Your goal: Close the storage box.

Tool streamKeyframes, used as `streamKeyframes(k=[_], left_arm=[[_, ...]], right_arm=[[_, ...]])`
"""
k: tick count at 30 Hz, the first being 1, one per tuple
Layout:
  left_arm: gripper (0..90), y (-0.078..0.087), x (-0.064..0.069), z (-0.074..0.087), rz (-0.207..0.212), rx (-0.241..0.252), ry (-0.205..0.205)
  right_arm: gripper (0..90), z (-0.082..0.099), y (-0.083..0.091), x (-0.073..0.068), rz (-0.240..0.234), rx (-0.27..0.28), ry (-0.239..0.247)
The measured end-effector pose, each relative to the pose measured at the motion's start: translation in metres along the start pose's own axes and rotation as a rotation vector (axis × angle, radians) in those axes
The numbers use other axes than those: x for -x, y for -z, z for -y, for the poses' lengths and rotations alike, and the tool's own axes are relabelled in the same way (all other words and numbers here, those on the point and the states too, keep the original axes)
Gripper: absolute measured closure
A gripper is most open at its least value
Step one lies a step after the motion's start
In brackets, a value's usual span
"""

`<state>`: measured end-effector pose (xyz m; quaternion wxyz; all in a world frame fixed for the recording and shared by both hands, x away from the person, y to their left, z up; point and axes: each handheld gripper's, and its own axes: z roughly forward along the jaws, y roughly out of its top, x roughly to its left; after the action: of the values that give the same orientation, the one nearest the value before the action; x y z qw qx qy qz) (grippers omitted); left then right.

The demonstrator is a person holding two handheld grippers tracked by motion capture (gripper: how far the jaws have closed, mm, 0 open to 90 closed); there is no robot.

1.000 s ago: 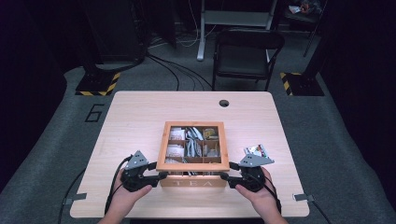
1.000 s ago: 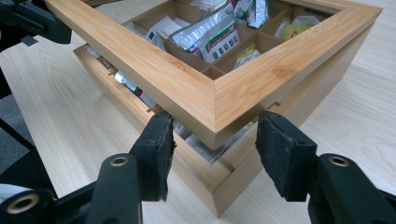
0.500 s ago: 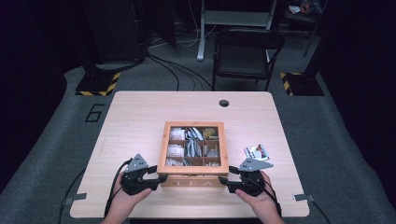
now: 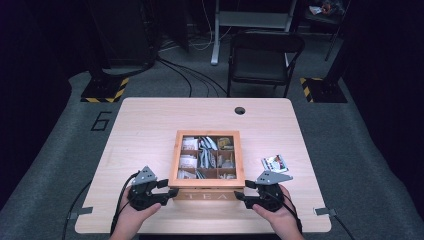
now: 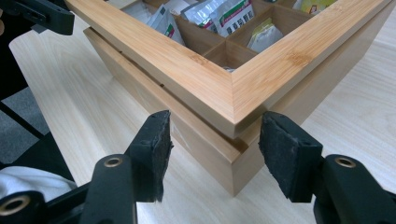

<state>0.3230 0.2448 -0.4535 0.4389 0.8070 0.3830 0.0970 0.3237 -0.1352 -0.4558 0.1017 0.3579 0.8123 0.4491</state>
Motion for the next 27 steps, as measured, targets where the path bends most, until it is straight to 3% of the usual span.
streamKeyframes(k=[2,4,7,9,15,27], left_arm=[[47.3,0.001,0.001,0.001,0.008,-0.019,0.001],[47.2,0.0,0.002,0.002,-0.013,-0.04,-0.006],[47.8,0.007,0.003,0.002,-0.004,-0.001,-0.002],[47.8,0.011,0.003,-0.002,-0.027,0.019,-0.016],[46.8,0.011,-0.002,-0.006,-0.034,0.032,-0.006],[44.5,0.012,-0.029,-0.016,-0.095,0.044,0.027]], right_arm=[[43.3,0.001,0.002,-0.001,0.002,0.0,-0.004],[44.0,0.002,0.005,0.0,-0.004,0.015,-0.007],[44.1,0.001,0.007,0.0,-0.001,0.023,0.0],[44.1,0.001,0.007,0.0,0.001,0.022,-0.007],[43.8,-0.003,0.011,0.003,0.008,0.051,-0.009],[42.0,-0.007,0.015,0.025,0.075,0.064,-0.035]])
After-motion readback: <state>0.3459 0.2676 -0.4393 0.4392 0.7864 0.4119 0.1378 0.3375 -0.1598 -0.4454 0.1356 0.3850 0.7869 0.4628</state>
